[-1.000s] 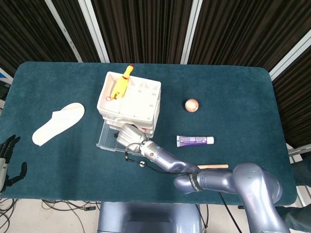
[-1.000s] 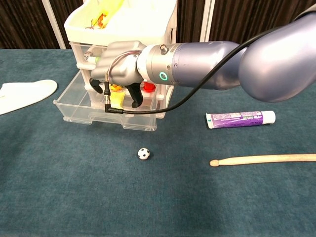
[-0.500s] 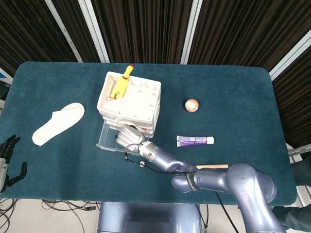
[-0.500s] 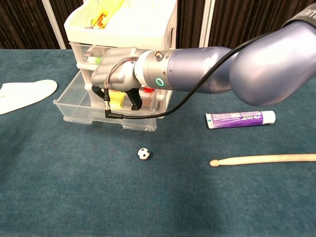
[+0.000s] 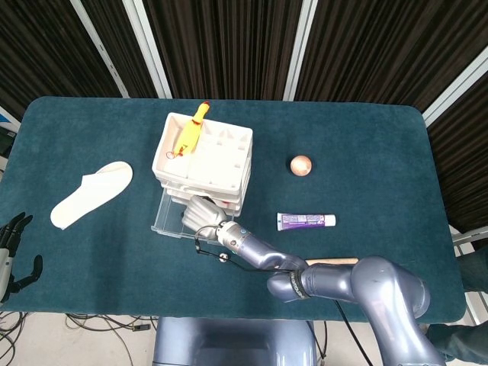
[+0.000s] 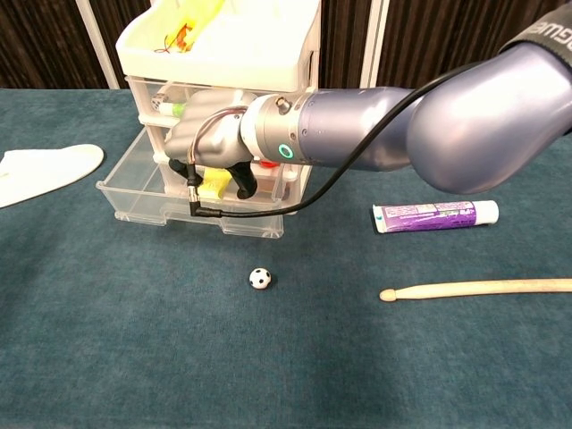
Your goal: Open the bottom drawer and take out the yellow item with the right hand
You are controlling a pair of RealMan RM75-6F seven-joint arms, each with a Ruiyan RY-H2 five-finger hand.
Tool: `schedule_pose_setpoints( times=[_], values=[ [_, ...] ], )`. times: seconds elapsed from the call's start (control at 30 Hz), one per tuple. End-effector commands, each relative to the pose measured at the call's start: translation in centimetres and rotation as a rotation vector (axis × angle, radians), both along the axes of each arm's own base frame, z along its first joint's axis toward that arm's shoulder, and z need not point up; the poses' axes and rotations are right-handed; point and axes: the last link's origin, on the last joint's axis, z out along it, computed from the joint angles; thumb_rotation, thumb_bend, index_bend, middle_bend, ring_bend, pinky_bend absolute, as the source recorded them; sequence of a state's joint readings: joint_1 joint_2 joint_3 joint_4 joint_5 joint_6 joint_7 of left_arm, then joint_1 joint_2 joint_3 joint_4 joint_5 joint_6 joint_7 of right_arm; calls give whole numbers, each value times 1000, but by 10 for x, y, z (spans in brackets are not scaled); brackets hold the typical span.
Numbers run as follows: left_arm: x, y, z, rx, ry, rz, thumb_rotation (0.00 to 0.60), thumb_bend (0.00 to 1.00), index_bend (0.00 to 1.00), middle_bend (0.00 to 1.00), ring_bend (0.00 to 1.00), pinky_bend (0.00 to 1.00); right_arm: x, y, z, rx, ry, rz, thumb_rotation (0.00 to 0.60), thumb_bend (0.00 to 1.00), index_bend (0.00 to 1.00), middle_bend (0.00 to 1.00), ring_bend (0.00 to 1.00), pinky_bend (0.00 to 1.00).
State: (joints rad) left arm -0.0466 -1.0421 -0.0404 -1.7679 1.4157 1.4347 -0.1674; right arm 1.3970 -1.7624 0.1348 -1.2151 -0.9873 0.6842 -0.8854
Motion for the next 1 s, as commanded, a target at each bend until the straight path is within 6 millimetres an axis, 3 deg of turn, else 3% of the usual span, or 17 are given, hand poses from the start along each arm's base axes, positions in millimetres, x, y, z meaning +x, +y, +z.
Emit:
schedule_pose_setpoints(
  times=[0.03,0.57,1.0],
  values=[
    [0,0,0,0,0,0,600,514,20,0,0,0,0,0,-1,1,3,0,600,298,419,1000,1000,1000],
    [0,0,1,0,-7,5,600,514,24,0,0,0,5,7,0,30,-42,-13,600,342,510,1000,1000,1000],
    [-1,0,1,-1,-7,6,600,514,26,0,0,0,19,8,23,30,-157,-26,600,343,520,1000,1000,1000]
  ],
)
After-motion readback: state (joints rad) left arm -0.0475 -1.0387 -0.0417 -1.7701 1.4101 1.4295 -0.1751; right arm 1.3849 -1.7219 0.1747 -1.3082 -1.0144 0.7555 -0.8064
